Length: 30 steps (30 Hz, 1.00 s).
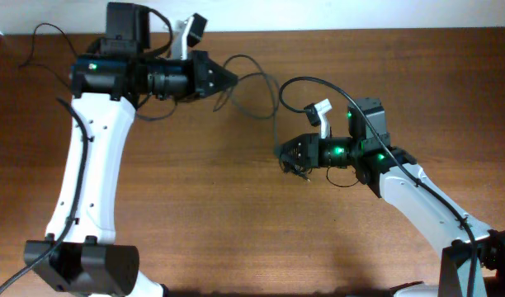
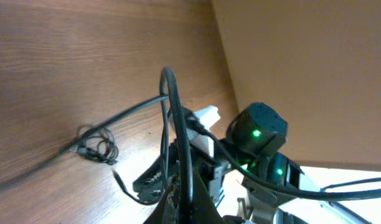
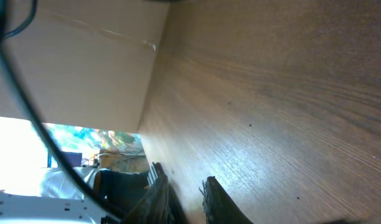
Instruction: Untangle cables
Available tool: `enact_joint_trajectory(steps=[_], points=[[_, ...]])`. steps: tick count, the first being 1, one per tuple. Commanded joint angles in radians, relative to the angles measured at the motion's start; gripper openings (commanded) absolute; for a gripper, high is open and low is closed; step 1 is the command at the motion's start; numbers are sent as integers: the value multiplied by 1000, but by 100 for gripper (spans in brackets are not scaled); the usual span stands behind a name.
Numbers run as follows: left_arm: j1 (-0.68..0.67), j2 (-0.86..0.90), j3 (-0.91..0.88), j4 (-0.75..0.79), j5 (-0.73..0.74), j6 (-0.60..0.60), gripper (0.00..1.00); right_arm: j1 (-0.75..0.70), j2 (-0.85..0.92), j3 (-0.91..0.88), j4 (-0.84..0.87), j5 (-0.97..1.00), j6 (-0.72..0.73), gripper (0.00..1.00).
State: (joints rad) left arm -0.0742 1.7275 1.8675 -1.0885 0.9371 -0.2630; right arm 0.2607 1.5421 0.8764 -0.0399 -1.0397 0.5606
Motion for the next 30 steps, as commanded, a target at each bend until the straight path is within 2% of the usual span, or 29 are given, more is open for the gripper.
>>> enact_joint_trajectory(steps=[1,2,3,4,7,9,10,14,17,20,23,30], points=[[30,-26,20,-87,-257,-21,0,0,1,-1,3,-21,-33,45],[29,-26,20,-134,-281,-5,0,0,1,-1,3,-10,-32,73],[29,-26,20,-146,-272,40,0,1,1,-1,3,3,-29,84],[29,-26,20,-157,-277,116,0,2,1,-1,12,4,-4,87],[28,-26,20,-168,-384,122,0,46,1,-1,84,16,51,91],[18,-26,20,-186,-324,165,0,78,1,-1,99,135,97,93],[10,-26,20,-214,-255,269,0,94,1,-1,108,251,160,95],[-5,-26,20,-311,-228,319,0,99,1,5,237,300,163,94],[-8,-26,20,-359,-182,371,0,99,2,10,229,369,151,93],[-20,-26,20,-395,-182,374,0,99,2,10,222,378,151,71],[-29,-26,20,-397,-181,373,0,99,2,10,223,362,151,61],[-62,-26,18,-392,-193,370,0,133,2,10,231,337,141,60]])
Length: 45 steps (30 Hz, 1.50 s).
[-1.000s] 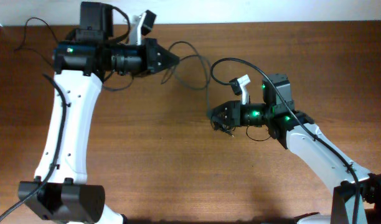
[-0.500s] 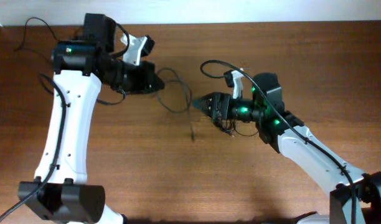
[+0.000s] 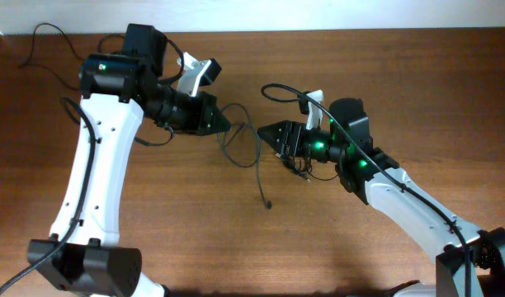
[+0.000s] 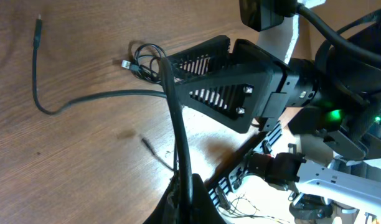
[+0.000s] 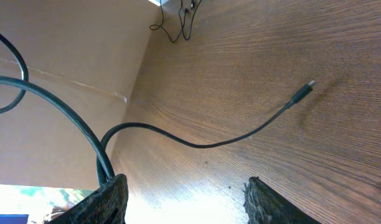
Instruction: Untangle cables
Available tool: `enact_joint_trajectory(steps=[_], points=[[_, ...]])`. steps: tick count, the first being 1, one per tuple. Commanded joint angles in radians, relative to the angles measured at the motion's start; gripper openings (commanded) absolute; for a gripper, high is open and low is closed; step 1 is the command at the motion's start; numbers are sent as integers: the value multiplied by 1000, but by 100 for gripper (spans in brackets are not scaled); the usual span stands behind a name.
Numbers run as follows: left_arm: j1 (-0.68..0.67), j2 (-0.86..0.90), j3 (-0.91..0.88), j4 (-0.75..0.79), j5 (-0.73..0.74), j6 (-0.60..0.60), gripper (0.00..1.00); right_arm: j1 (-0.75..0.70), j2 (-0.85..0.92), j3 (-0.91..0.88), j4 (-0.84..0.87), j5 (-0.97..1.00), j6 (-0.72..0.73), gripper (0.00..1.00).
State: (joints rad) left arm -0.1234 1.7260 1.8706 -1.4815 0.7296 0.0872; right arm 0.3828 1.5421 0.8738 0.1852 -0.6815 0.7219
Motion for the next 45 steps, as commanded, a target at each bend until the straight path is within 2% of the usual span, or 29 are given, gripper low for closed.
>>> enact_joint_trajectory(steps=[1,4,8,12,18,25,27,30,32,38,40,42,45], points=[[-13,-25,15,0,6,19,0,11,2,13,6,-26,-37,60],[-13,-25,15,6,-32,18,0,7,2,13,6,-44,-38,60],[-13,-25,15,7,-182,-49,0,-48,2,13,3,-129,-52,61],[-13,-24,15,34,-180,-50,0,-62,2,13,25,-235,-53,62],[-14,-24,15,26,-89,-76,0,-34,2,13,25,-216,-99,61],[-40,-24,15,11,-89,-75,0,17,2,13,21,-127,-203,60],[-60,-24,15,13,-90,-75,0,33,2,13,21,-111,-203,56],[-64,-24,15,14,-91,-75,0,36,2,13,20,-100,-207,36],[-64,-24,15,15,-109,-75,0,36,2,13,16,-98,-207,29],[-64,-24,15,30,-215,-86,0,35,2,13,10,-91,-207,24],[-64,-24,15,30,-283,-125,0,35,2,13,8,-88,-206,17],[-64,-24,15,30,-285,-125,0,35,2,13,6,-88,-206,8],[-64,-24,15,30,-282,-125,0,35,2,13,6,-88,-206,4]])
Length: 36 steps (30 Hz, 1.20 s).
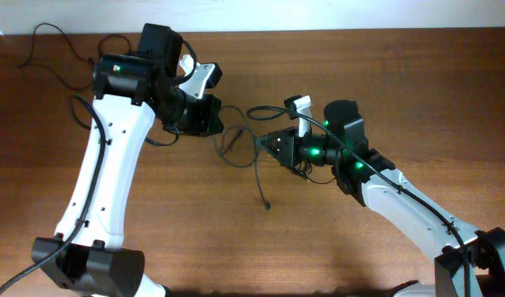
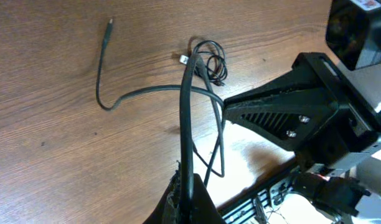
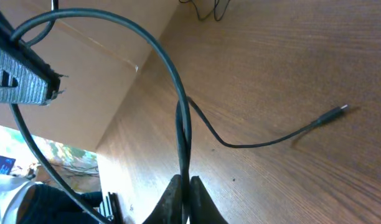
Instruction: Untangle cables
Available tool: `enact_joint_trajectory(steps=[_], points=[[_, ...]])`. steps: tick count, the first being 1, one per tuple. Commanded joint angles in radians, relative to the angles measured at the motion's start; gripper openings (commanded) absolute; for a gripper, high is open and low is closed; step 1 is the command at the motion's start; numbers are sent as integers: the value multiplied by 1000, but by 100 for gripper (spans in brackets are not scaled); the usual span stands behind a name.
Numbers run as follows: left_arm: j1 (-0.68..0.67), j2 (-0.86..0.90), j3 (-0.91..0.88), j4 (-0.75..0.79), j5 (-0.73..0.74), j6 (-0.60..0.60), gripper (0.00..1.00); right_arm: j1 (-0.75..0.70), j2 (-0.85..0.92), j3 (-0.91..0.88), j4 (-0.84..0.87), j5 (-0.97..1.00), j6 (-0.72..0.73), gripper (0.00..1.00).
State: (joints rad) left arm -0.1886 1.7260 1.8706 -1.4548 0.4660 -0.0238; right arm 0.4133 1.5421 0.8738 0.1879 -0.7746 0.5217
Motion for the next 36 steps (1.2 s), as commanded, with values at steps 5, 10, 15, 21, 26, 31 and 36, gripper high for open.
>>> enact_joint_trajectory(steps=[5,10,15,21,26,31,36], points=[[2,-24,15,-2,37,-12,0,4,2,13,-5,36,-18,46],[2,-24,15,-5,77,13,0,5,2,13,-27,73,-21,45],[2,-24,15,-5,96,13,0,5,2,13,-26,72,-20,31],[1,-24,15,-5,96,13,0,5,2,13,-11,50,-16,17],[1,-24,15,-5,96,13,0,5,2,13,-11,50,-16,4],[2,-24,15,-1,52,12,0,4,2,13,-21,85,22,4],[2,-24,15,-2,0,8,0,4,2,13,-106,232,88,4]])
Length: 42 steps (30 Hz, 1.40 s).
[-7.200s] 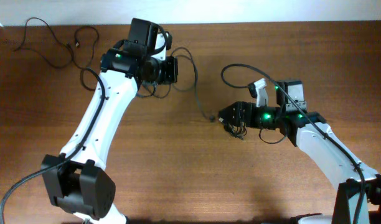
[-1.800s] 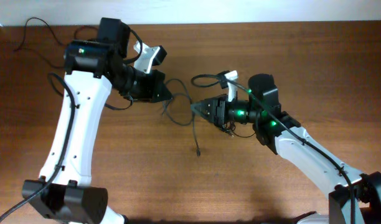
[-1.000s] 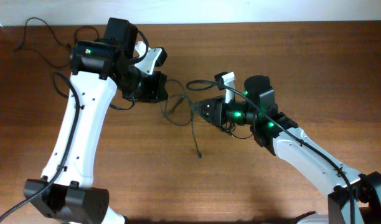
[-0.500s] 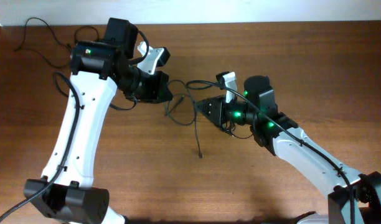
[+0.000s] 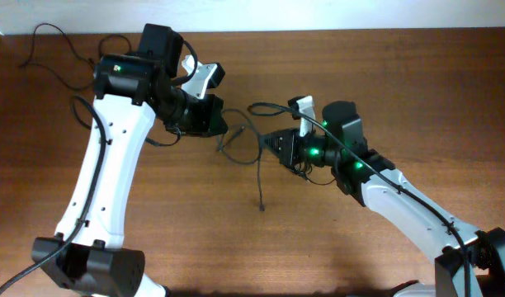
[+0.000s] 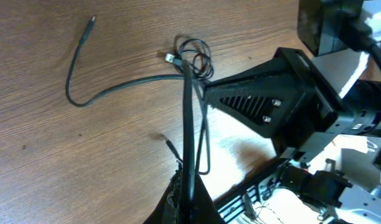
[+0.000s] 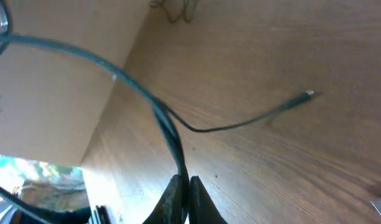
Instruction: Untangle cables
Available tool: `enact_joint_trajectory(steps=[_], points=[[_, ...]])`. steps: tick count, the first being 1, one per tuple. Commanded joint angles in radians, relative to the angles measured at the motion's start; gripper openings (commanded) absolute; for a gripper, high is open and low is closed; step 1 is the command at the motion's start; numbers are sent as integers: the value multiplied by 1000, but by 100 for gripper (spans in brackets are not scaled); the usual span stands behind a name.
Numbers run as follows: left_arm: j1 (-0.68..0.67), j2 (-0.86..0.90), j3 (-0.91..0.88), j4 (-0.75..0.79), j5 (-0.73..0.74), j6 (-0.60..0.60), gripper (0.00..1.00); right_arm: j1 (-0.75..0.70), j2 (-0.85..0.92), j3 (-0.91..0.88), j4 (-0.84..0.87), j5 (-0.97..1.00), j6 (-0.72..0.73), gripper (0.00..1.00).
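A thick dark cable [image 5: 259, 175] hangs between my two grippers, and its free plug end [image 5: 261, 208] lies on the wooden table. My left gripper [image 5: 224, 125] is shut on one stretch of it, seen in the left wrist view as the cable [image 6: 189, 124] rising out of the gripper [image 6: 187, 186]. My right gripper [image 5: 265, 141] faces it and is shut on the same cable [image 7: 169, 134] at the fingertips [image 7: 182, 183]. The plug [image 7: 309, 94] rests beyond. A small thin coiled cable [image 6: 193, 53] lies beside the right arm.
Another thin black cable [image 5: 58, 49] trails over the table's back left corner. A beige wall [image 7: 53, 74] borders the table at the back. Bare wood [image 5: 178, 239] stretches in front of both arms.
Both grippers stay shut on the thick cable. The left gripper sits slightly further right, the loop between the two is a little tighter, and the plug end has shifted slightly left.
At first my left gripper held the thick cable near the back while the right one sat by the small coil without it. Then the left had come to the middle and the right stood wide open beside the cable. Later it was shut on it, and both hold it now.
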State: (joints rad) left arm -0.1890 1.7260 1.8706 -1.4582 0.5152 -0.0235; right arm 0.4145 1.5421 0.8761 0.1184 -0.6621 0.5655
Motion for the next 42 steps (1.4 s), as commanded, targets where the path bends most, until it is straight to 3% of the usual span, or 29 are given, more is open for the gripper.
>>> enact_joint_trajectory(steps=[1,4,9,14,17,20,24,26,29,31,37,40,42], points=[[2,-24,15,2,-53,8,0,2,2,11,-45,139,54,4],[2,-24,15,3,-92,1,0,2,2,11,-69,185,84,4],[2,-24,12,5,-599,-345,0,-5,2,11,-79,193,128,4],[2,-24,-13,6,-827,-513,0,-4,2,11,-142,263,253,4],[1,-24,-21,12,-744,-473,0,-3,2,11,-136,247,259,5],[1,-24,-21,44,-414,-143,0,-3,2,11,-88,177,208,28],[-2,-24,-21,38,-185,47,0,-3,2,11,-2,47,81,63],[-19,-24,-21,14,-114,148,0,-3,2,11,-2,43,43,71],[-54,-24,-21,8,-112,163,0,-2,2,11,-2,41,40,74],[-67,-24,-21,14,-111,164,0,-2,2,11,-3,37,38,73],[-66,-24,-21,13,-111,164,0,-2,2,11,-32,37,14,34],[-66,-24,-21,13,-111,164,0,-2,2,11,-36,38,14,21],[-66,-24,-21,13,-111,164,0,-2,2,11,-36,38,13,4]])
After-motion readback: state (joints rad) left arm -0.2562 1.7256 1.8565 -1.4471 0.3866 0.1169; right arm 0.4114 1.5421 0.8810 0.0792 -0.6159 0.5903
